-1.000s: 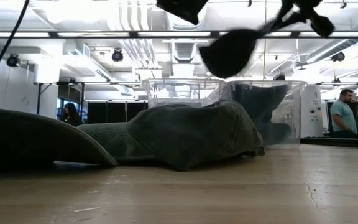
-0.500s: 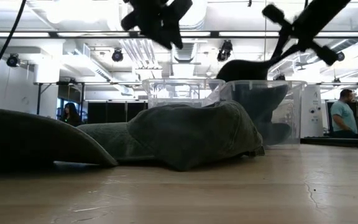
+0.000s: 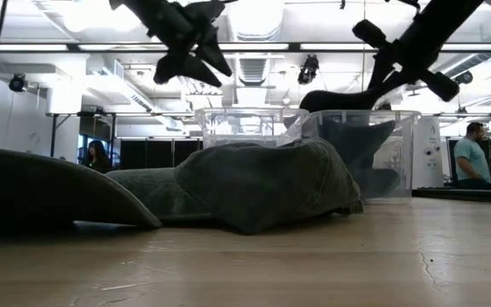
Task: Pick & Place hat
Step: Put the blue cap into the right transparent bin
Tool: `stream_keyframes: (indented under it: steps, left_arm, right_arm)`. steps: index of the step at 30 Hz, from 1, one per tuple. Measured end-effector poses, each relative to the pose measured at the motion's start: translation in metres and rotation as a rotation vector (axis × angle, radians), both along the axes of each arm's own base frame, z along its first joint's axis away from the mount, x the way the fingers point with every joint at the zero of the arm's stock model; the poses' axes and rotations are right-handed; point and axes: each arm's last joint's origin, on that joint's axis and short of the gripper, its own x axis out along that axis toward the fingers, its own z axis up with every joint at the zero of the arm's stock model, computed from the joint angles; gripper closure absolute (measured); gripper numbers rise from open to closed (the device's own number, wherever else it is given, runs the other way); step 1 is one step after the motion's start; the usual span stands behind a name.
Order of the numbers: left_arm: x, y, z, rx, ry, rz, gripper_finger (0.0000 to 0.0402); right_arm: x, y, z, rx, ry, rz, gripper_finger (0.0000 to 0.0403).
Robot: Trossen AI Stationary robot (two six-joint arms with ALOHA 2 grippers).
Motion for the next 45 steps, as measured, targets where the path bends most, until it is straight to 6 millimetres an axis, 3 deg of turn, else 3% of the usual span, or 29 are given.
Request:
stream_keyframes:
  steps: [4,8,11,16,23,32,36,41,45]
  left_arm:
    - [-0.016,0.008,0.000,0.034,-0.061,-0.017,0.0225]
    - [-0.026,0.009,0.002,0.098,-0.075,-0.045,0.0225]
    - [-0.029,0.010,0.006,0.137,-0.076,-0.058,0.0225]
    - [-0.033,0.017,0.008,0.164,-0.066,-0.046,0.0225]
    - [-0.036,0.026,0.007,0.158,-0.059,-0.035,0.0225]
    - [-0.039,0.034,0.008,0.121,-0.084,0.027,0.0225]
    - [-0.039,0.035,0.011,0.129,-0.114,0.035,0.0225]
    - [-0.038,0.037,0.018,0.151,-0.176,0.045,0.0225]
    - [-0.038,0.041,0.022,0.159,-0.224,0.068,0.0225]
  right_arm:
    - [0.000,0.000,0.002,-0.031,0.035,0.038,0.0384]
    - [-0.002,0.000,-0.001,-0.019,0.061,0.028,0.0351]
    - [-0.004,0.000,-0.001,-0.030,0.083,0.043,0.0318]
    - [-0.008,0.002,0.003,-0.086,0.163,0.219,0.0270]
    - [-0.016,0.004,0.011,-0.127,0.167,0.308,0.0239]
    - [-0.044,0.009,0.020,-0.151,0.213,0.548,0.0239]
    - [-0.054,0.009,0.035,-0.296,0.285,0.649,0.0247]
    - [-0.043,-0.007,0.071,-0.568,0.392,0.596,0.0264]
    - [-0.019,-0.035,0.078,-0.557,0.511,0.646,0.0286]
